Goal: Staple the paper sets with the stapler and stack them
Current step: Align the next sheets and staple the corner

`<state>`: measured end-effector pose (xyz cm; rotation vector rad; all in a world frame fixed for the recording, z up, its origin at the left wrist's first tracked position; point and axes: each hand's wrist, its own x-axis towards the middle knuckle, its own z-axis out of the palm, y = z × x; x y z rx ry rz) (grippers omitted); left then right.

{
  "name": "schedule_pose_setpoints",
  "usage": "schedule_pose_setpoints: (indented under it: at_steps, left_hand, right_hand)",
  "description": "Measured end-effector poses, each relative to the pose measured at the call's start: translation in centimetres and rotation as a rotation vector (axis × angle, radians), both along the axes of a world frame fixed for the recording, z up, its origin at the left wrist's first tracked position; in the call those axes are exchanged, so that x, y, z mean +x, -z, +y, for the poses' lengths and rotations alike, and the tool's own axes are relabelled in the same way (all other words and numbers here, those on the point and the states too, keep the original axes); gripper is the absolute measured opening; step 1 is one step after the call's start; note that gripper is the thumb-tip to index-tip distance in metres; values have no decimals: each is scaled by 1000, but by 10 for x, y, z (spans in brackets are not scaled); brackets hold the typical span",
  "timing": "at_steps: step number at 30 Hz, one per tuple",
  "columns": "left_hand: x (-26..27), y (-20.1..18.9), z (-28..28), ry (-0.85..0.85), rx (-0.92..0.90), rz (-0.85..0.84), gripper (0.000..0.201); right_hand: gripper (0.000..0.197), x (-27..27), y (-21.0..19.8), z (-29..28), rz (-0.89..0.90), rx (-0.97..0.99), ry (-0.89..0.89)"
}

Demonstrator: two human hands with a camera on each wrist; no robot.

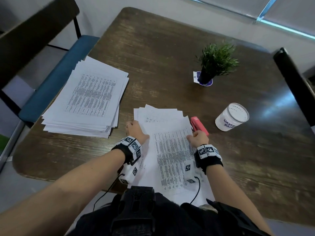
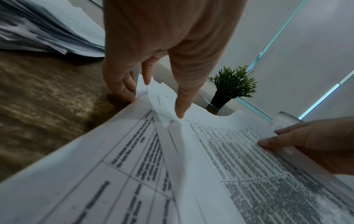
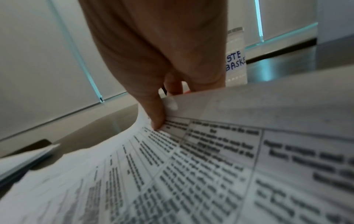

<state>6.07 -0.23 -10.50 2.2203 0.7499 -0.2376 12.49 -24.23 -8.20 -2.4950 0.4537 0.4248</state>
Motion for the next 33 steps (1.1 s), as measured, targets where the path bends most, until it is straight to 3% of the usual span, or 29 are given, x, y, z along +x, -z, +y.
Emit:
schedule_pose_setpoints:
  at_steps: [6, 10, 12, 15, 18, 21, 26, 30, 33]
  left_hand:
    - [-7, 3, -14, 74, 113, -16, 71]
    - [-9, 1, -18, 112, 218, 41, 81]
    - [-7, -1, -17, 112, 248, 49, 84]
    - [-3, -4, -16, 170, 310, 41, 91]
    - [5, -3, -16, 274, 291, 40, 101]
    - [15, -7, -14, 412, 352, 109, 102]
    - [20, -14, -15, 484, 479, 125, 96]
    - [21, -15, -20, 416, 393, 150, 109]
    - [26, -13, -23, 370, 286, 151, 104]
  right_hand:
    - [15, -8, 2, -8, -77, 156, 27]
    - [19, -13, 8, -10, -56, 256, 96]
    - [23, -15, 6, -10, -68, 196, 26]
    - [26, -11, -1, -12, -235, 52, -119]
    - [32, -3, -4, -12, -365, -145, -253]
    - [43, 6, -3, -13, -393, -278, -275]
    - [44, 20, 7, -13, -330, -271, -263]
    - [40, 22, 11, -10, -346, -258, -234]
    - [39, 25, 12, -8, -330, -280, -196]
